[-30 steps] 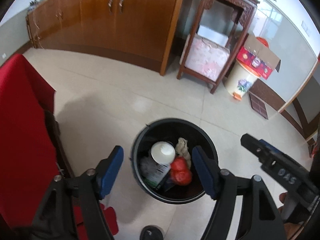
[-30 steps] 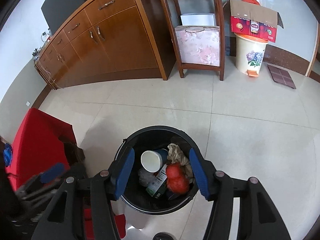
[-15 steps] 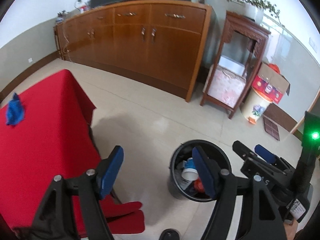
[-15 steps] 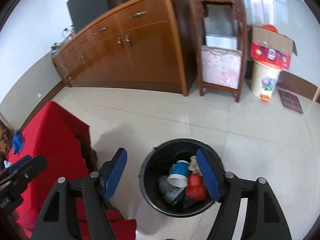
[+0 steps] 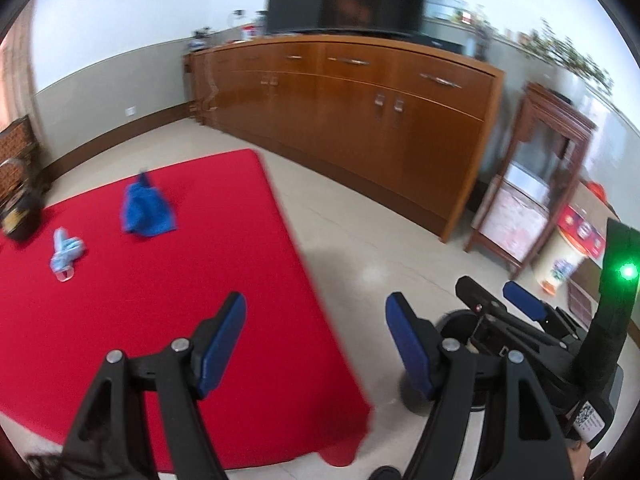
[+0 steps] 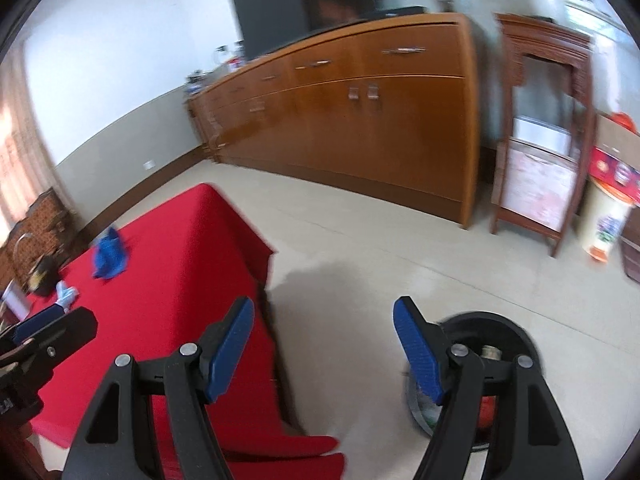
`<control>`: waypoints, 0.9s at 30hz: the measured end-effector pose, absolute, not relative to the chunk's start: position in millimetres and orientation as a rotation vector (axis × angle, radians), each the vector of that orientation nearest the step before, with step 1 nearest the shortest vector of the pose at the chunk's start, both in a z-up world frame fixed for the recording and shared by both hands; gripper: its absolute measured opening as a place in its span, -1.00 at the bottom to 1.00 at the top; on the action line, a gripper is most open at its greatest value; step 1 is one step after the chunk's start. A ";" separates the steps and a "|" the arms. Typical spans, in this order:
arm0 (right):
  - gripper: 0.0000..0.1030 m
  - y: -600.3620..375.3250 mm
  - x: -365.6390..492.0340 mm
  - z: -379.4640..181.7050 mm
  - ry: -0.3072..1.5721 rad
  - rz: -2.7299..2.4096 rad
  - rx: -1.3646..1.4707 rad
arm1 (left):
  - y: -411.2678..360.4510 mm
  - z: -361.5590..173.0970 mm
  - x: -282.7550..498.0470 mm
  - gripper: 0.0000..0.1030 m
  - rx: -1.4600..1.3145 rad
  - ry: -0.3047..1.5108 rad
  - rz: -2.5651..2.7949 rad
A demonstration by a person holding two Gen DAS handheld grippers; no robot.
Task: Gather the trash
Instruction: 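Move both tools back over the table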
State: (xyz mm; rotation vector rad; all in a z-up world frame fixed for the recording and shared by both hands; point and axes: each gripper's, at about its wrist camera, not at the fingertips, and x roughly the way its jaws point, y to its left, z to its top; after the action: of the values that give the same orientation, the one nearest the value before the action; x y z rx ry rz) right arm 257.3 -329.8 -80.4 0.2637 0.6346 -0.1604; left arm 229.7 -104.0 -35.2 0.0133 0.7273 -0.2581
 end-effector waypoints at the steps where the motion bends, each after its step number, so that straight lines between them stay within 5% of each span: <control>1: 0.43 -318.7 261.6 -79.4 0.633 -0.140 0.255 | -94.5 -34.3 229.7 0.43 0.005 0.725 -0.239; 27: 0.44 -84.4 379.7 -97.8 0.703 0.244 0.128 | 115.2 -62.6 280.3 0.47 -0.163 0.725 0.172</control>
State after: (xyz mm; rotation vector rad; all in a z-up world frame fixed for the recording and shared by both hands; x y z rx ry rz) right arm 379.7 -84.4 -97.8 0.1276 0.7032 0.2440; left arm 280.3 115.2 -62.6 -0.1625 0.7249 0.1723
